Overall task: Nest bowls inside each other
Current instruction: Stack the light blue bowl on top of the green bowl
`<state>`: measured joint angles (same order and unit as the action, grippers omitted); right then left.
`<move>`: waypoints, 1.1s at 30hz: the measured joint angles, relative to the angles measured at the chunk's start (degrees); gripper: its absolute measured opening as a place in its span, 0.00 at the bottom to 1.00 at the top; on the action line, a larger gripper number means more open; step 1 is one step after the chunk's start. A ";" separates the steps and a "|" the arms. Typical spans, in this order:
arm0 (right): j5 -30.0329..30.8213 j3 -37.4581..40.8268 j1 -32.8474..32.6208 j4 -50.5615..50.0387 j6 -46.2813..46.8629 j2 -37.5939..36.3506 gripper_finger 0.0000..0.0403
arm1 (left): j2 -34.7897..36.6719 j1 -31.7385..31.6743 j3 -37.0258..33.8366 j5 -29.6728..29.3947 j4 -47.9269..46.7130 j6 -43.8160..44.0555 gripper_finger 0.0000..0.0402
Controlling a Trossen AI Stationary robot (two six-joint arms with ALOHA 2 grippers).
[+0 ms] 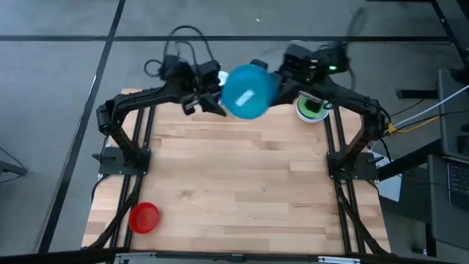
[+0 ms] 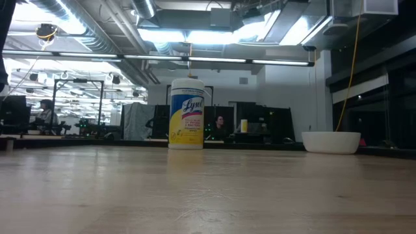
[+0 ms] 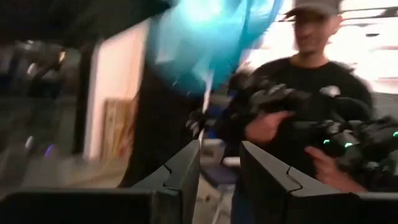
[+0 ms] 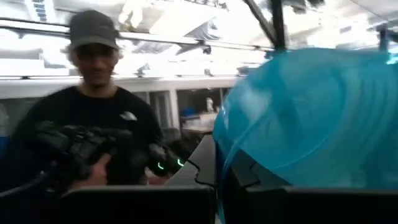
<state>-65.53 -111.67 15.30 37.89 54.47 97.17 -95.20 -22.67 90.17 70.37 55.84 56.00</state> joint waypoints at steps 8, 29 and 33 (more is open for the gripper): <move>-0.13 -6.49 -0.77 -0.83 -0.23 -0.16 0.00 | -0.13 -3.11 -0.11 1.33 -17.17 -12.31 0.28; -4.85 7.34 1.53 -57.04 -32.91 -1.78 0.00 | 4.85 -27.55 -0.02 -41.39 -100.90 -63.47 0.28; 10.62 8.73 3.20 -77.50 -47.04 -1.63 0.00 | 7.09 -32.47 -0.02 -47.60 -105.78 -65.56 0.28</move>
<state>-54.91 -102.93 18.50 -39.62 7.43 95.54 -88.11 -55.14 90.15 22.77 -49.94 -9.56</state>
